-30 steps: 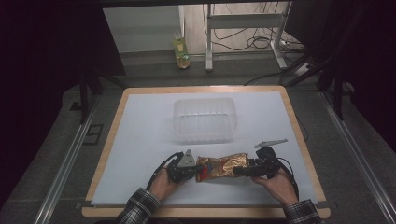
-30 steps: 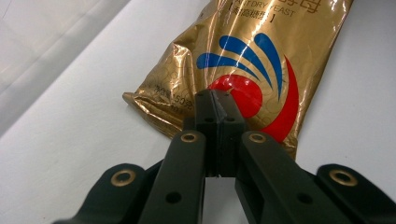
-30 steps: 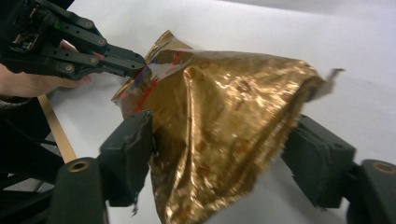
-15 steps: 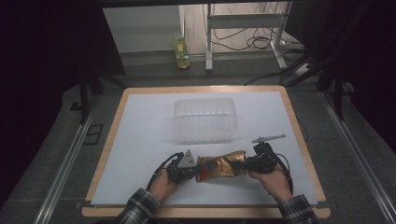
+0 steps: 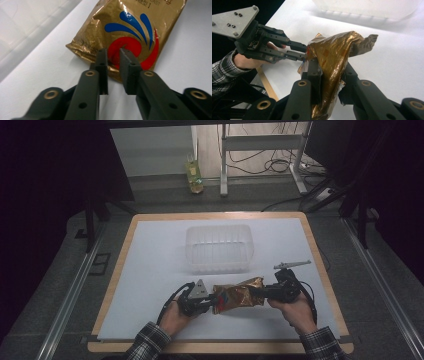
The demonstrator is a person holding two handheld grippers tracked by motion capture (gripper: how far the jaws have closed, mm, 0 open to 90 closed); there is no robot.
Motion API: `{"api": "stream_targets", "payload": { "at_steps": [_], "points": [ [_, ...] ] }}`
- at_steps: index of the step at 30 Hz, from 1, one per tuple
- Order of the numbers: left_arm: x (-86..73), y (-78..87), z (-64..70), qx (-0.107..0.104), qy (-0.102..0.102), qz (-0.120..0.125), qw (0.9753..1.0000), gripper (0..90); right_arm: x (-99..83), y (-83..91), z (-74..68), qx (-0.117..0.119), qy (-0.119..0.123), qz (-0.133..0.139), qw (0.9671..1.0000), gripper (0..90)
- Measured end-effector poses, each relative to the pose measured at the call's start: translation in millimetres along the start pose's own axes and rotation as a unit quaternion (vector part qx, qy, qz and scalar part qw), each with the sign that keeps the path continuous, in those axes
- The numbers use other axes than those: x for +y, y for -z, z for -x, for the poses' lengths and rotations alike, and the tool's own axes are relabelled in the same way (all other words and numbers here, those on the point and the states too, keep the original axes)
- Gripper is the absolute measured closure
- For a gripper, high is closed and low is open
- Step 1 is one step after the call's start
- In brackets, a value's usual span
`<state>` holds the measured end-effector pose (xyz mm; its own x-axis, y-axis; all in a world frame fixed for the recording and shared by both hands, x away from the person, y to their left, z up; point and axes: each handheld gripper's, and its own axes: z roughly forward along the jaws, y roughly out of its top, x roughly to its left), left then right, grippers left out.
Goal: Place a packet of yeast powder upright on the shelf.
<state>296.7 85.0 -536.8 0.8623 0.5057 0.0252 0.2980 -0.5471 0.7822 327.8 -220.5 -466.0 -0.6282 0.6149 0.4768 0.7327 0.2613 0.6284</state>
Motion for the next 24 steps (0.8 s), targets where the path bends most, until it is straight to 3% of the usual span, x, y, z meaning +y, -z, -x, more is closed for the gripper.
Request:
{"api": "stream_targets", "payload": {
  "at_steps": [15,24],
  "points": [
    [-3.1,13.6,2.8,0.002,-0.001,0.019,0.9998,55.2,9.5,20.1,1.9,-0.016,0.009,0.016,0.9997,75.1],
    [-5.5,21.7,8.1,0.005,-0.003,0.028,0.9996,42.2,17.7,30.7,1.3,-0.014,0.014,0.032,0.9993,75.4]
  ]
}}
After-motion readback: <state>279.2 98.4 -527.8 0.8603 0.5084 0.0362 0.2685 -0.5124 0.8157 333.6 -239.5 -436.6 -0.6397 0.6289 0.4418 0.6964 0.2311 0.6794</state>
